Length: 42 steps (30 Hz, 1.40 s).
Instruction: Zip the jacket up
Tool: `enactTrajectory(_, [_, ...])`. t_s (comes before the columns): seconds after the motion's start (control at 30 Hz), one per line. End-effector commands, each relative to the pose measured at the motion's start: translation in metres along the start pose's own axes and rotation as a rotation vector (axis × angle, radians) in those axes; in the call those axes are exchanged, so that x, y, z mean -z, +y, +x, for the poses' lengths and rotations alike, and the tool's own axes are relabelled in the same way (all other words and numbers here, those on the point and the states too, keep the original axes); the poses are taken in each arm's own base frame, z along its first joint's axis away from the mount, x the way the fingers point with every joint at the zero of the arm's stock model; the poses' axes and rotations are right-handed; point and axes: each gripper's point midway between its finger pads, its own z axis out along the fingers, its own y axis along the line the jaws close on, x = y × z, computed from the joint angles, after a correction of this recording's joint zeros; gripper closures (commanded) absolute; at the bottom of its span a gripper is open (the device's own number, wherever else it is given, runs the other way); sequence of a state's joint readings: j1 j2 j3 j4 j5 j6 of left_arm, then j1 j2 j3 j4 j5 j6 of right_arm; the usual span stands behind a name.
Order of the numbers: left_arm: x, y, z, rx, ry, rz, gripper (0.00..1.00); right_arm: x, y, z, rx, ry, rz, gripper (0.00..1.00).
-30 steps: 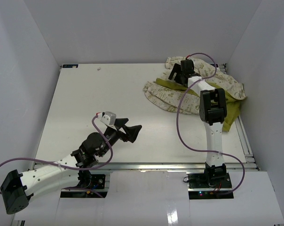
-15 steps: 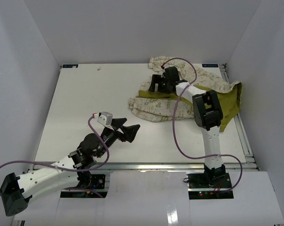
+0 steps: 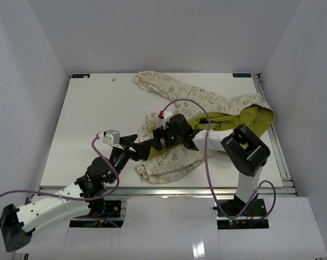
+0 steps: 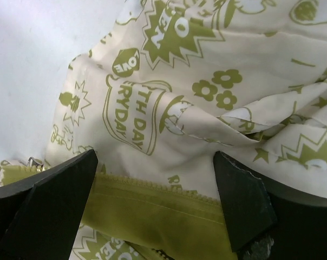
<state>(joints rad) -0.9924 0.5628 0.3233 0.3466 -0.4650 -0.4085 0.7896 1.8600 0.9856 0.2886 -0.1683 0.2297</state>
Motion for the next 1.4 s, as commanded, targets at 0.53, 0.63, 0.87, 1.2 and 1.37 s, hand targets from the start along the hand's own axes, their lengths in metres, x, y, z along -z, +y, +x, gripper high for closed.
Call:
enactTrajectory(0.53, [-0.019, 0.031, 0.025, -0.117, 0.095, -0.210, 0.02, 0.151, 0.003, -0.096, -0.097, -0.443, 0.311, 0.04])
enactTrajectory(0.63, [-0.030, 0.040, 0.048, -0.158, 0.185, -0.261, 0.02, 0.157, -0.012, -0.051, -0.257, -0.447, 0.346, 0.04])
enactTrajectory(0.87, [-0.067, 0.060, 0.111, -0.223, 0.546, -0.399, 0.02, 0.164, -0.025, -0.002, -0.439, -0.455, 0.362, 0.02])
enactTrajectory(1.2, [-0.059, 0.094, 0.163, -0.154, 0.649, -0.447, 0.02, 0.181, -0.022, 0.029, -0.402, -0.288, 0.399, 0.01])
enactTrajectory(1.37, [-0.054, 0.097, 0.173, -0.141, 0.656, -0.430, 0.02, 0.190, -0.025, 0.047, -0.391, -0.255, 0.419, 0.01])
